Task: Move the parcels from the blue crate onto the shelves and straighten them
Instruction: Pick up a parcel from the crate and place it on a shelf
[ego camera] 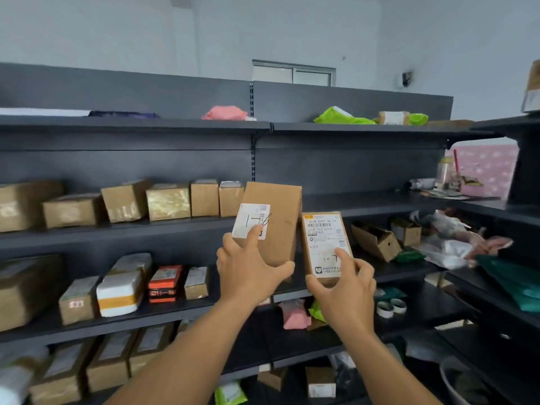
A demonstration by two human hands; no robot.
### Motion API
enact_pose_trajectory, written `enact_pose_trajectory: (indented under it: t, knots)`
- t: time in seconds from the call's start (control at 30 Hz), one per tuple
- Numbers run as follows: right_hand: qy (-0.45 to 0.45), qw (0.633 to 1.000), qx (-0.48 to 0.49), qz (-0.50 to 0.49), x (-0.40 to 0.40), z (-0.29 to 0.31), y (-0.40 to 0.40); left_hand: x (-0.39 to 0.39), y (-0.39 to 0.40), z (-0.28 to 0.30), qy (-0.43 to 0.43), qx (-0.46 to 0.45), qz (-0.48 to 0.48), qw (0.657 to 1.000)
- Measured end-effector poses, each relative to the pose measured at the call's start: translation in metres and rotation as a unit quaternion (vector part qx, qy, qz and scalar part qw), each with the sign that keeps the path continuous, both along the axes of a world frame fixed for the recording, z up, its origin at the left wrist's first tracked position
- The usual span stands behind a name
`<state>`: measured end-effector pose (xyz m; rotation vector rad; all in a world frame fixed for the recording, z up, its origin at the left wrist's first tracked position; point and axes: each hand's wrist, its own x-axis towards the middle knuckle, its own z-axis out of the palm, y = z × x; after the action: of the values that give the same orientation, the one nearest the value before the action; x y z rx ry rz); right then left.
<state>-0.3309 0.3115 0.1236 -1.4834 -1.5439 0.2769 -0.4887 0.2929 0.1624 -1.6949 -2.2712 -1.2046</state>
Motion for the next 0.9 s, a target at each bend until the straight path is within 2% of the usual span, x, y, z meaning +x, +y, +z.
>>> enact_pose_trajectory:
  t: [0.33,0.5,0.73,0.83,0.9]
  knots:
    - [0.000,1.000,0.003,0.010,-0.012,0.022,0.158,-0.009,0.167,0.045,0.003,-0.019,0.000,1.000]
    - [-0.016,1.000,-0.011,0.024,-0.021,0.031,0.211,-0.013,0.231,0.060,0.023,-0.041,0.037,0.998]
    - [-0.035,0.998,-0.032,0.040,-0.032,0.024,0.255,-0.035,0.304,0.063,0.087,-0.073,0.086,0.990]
    - [-0.046,0.997,-0.040,0.040,-0.038,0.020,0.267,-0.046,0.327,0.063,0.141,-0.088,0.107,0.980]
    - [-0.048,0.997,-0.044,0.043,-0.046,0.019,0.274,-0.058,0.337,0.059,0.195,-0.101,0.086,0.972]
